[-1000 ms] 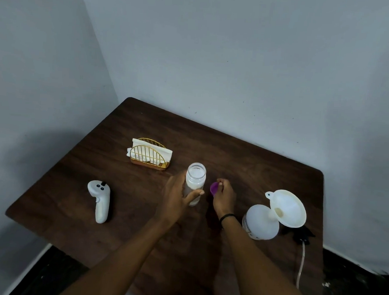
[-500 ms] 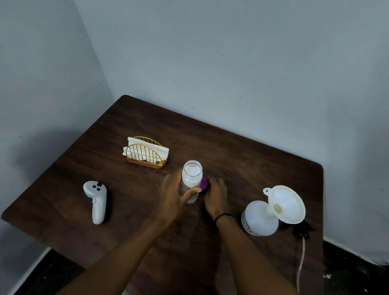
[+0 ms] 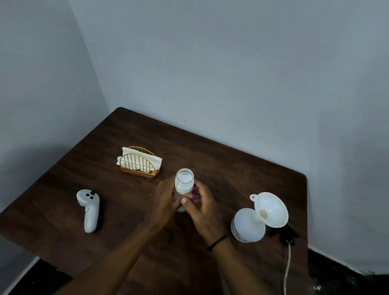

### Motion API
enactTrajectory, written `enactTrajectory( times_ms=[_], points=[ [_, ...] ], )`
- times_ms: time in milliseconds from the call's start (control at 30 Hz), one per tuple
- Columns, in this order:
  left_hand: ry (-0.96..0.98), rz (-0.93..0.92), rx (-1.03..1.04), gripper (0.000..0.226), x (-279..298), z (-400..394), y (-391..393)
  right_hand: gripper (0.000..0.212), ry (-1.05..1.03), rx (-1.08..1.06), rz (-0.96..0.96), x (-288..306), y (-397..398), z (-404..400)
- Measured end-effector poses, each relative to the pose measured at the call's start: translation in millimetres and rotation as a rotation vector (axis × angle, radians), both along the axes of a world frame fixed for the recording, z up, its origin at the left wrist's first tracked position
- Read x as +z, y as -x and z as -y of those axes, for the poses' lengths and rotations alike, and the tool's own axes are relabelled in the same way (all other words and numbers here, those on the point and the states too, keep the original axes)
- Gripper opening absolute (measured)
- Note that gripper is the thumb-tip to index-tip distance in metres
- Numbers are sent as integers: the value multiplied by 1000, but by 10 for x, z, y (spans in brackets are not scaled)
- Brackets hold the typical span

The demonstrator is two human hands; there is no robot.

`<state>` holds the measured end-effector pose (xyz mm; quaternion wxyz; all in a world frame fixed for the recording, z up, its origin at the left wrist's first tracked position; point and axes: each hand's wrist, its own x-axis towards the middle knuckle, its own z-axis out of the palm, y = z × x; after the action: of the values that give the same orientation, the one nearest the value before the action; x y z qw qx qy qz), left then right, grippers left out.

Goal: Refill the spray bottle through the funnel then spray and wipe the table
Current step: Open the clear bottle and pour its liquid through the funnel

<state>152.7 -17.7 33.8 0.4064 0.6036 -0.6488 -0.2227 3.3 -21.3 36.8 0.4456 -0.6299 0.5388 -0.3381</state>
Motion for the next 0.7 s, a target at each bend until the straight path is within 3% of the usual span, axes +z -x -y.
enactTrajectory(
  times_ms=[200,300,500,700],
  points=[
    [146,-19,-4,72,93,-96,67,73,15,-3,-77,241,49,-94],
    [197,-38,-32,56,240,-180,162,72,22,-26,-19,395,121,-226],
    [344,-76,-130,41,448,-428,582,45,89,-194,124,690,366,-585],
    [333,-106,-441,46,531,-530,966,43,227,-413,40,768,813,-965]
  ],
)
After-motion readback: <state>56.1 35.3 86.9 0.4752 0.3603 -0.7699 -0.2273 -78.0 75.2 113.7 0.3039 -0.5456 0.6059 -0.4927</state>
